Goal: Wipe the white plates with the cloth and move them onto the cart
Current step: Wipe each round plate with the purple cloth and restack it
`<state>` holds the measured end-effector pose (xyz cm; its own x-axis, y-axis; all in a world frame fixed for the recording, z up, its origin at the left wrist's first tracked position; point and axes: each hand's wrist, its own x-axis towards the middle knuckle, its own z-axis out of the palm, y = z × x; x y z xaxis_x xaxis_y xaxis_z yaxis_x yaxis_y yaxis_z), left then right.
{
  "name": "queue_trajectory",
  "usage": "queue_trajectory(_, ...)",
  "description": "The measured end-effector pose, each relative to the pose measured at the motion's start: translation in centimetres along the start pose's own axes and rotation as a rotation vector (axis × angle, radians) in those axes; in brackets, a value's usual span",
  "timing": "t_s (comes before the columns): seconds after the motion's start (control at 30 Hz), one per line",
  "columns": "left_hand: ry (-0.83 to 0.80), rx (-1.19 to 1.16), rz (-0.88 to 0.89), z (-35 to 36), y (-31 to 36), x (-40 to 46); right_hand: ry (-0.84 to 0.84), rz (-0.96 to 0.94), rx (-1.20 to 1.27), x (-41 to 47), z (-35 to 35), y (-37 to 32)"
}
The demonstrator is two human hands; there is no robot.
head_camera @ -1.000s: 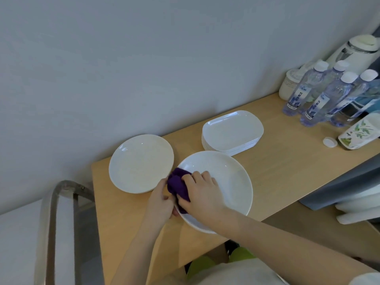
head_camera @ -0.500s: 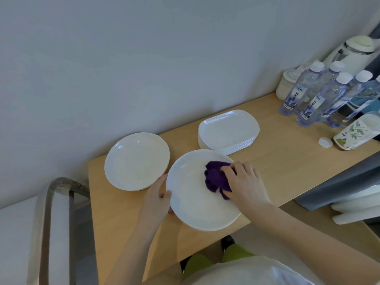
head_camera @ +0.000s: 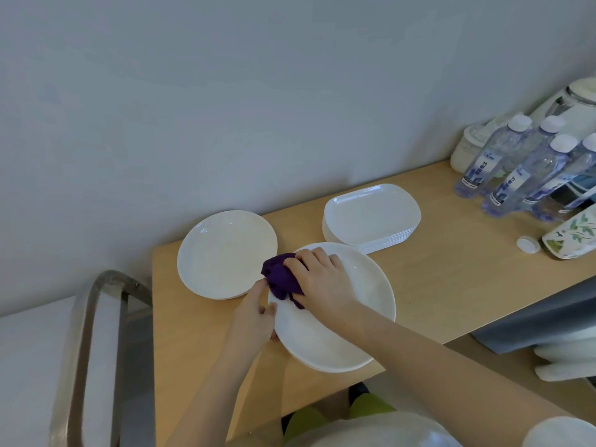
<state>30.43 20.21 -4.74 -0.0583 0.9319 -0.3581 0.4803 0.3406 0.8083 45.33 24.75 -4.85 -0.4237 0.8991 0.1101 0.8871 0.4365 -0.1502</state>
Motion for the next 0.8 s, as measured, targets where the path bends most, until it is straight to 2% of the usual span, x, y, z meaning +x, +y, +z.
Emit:
queue_trajectory(0.3, 0.013, 0.107, -0.028, 0.6, 0.0, -0.5, -0.104, 0.355, -0.121, -2.2, -2.3, 5.4)
queue_trajectory(0.53, 0.032, 0.132, -0.035, 0.8, 0.0, -0.4, -0.248, 0.413, -0.140, -6.6, -2.1, 4.6)
queue_trajectory(0.73, 0.023, 0.133, -0.033, 0.5, 0.1, -0.2, -0.109, 0.517, 0.059, -4.0, -2.3, 4.4)
queue_trajectory(0.8, 0.017, 0.123, -0.032, 0.2, 0.2, -0.2, -0.067, 0.500, 0.071, -2.3, -2.3, 4.1)
